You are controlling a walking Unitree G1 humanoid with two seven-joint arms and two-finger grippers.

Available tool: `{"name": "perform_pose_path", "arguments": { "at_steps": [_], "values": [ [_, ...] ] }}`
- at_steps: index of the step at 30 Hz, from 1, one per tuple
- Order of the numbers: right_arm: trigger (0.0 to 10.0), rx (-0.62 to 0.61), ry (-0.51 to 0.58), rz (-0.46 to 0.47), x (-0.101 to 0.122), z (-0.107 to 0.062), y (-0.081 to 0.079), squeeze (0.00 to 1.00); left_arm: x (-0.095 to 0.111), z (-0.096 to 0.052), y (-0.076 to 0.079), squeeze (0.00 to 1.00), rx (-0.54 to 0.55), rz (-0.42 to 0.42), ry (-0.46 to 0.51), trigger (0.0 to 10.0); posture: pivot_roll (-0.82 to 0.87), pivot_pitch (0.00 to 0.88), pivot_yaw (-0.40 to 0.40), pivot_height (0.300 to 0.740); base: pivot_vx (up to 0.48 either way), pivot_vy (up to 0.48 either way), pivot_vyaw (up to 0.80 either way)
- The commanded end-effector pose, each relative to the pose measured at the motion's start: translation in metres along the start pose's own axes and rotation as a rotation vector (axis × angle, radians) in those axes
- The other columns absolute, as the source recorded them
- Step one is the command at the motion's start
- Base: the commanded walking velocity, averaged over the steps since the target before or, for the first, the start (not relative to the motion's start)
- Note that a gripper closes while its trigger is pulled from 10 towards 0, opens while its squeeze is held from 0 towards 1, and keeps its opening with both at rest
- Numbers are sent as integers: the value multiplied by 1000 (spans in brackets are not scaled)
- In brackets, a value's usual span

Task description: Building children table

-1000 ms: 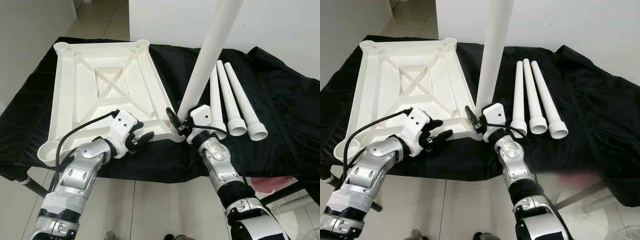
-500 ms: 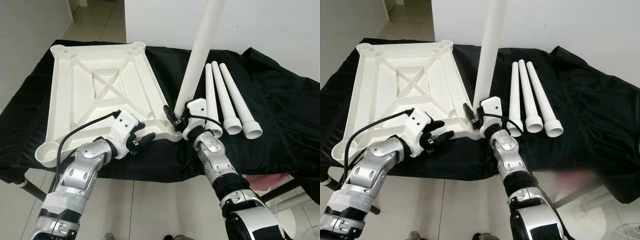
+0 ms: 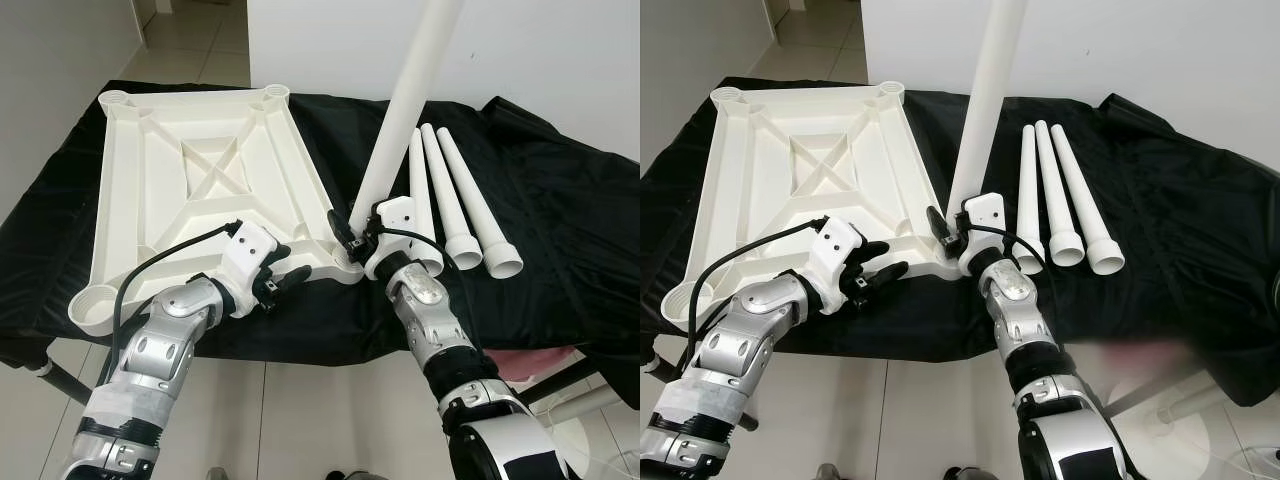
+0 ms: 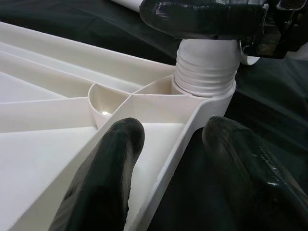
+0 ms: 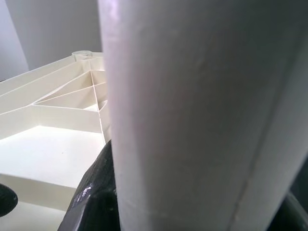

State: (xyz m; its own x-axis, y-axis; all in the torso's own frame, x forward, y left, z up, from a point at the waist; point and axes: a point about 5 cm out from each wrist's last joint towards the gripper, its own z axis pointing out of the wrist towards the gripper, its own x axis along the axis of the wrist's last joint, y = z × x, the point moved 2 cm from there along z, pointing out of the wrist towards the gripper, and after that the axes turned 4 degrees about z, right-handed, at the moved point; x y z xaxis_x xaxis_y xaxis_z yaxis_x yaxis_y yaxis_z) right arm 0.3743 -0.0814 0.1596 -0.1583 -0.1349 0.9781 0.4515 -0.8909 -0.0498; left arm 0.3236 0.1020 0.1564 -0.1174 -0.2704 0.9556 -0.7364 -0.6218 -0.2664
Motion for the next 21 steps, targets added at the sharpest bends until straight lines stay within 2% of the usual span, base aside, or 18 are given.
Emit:
{"name": "perform_pose_path", "arguments": {
  "at_steps": [1, 8, 10, 12, 15, 21],
  "values": [
    [10000, -46, -102, 22, -26, -13, 3, 0, 0, -1, -1, 0, 17, -4, -3, 10000, 36, 95, -71, 740, 0, 0, 0],
    [10000, -137, -65, 49, -22, -15, -2, 0, 1, -2, -2, 0, 26, -3, -2, 10000, 37, 102, -73, 740, 0, 0, 0],
    [10000, -281, -82, 64, -25, -15, 1, 0, 1, -2, -3, 0, 31, -4, -3, 10000, 35, 104, -72, 740, 0, 0, 0],
    [10000, -281, -82, 64, -25, -15, 1, 0, 1, -2, -3, 0, 31, -4, -3, 10000, 35, 104, -72, 740, 0, 0, 0],
    [10000, -428, -101, 61, -29, -15, -1, 0, 1, -1, -3, 0, 32, -5, -1, 10000, 33, 104, -72, 740, 0, 0, 0],
    [10000, -407, -75, 54, -24, -10, -15, 0, 2, 0, -3, 0, 35, -6, 3, 10000, 36, 100, -74, 740, 0, 0, 0]
  ]
}}
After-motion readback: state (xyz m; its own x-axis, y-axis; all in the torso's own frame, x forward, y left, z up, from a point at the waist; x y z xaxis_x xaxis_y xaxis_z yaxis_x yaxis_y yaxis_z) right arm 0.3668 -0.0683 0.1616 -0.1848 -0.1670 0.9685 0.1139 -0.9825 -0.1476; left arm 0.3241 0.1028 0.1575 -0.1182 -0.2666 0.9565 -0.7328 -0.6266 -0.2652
